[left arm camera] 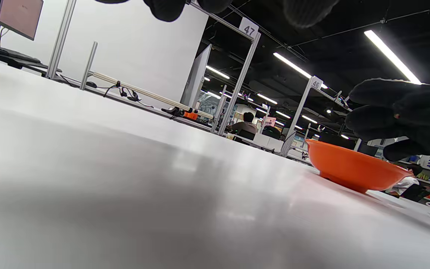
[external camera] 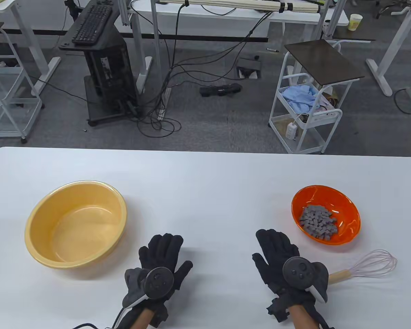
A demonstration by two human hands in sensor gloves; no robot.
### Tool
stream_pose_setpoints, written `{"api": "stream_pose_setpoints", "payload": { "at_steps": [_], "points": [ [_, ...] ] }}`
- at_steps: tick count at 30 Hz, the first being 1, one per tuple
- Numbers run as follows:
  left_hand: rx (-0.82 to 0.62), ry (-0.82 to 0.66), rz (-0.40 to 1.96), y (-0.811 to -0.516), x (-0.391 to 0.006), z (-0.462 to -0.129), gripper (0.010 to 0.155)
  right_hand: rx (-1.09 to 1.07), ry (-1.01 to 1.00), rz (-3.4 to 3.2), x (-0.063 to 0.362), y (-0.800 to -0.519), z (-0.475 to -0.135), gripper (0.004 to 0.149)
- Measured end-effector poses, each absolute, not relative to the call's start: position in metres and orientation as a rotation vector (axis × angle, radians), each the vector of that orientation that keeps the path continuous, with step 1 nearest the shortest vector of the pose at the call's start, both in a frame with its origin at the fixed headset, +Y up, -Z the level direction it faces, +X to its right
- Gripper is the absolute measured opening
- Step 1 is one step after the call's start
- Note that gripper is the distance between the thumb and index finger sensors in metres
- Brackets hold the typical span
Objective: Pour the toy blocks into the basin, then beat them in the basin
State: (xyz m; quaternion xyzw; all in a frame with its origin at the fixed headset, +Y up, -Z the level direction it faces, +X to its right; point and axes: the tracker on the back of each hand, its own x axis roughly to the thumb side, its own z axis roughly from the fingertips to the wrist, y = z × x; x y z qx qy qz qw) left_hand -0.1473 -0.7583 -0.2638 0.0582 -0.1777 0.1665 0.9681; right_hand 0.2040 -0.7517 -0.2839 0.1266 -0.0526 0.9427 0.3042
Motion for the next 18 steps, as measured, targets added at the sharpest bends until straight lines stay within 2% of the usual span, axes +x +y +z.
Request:
{"api": "stream_pose_setpoints", "payload": {
  "at_steps": [18],
  "points": [
    [0.257,-0.292,0.277,-0.745,-0.159,-0.251,0.070,0.328,-0.178,2.537,0.205,-0.746,-0.271,0.060]
  ]
}}
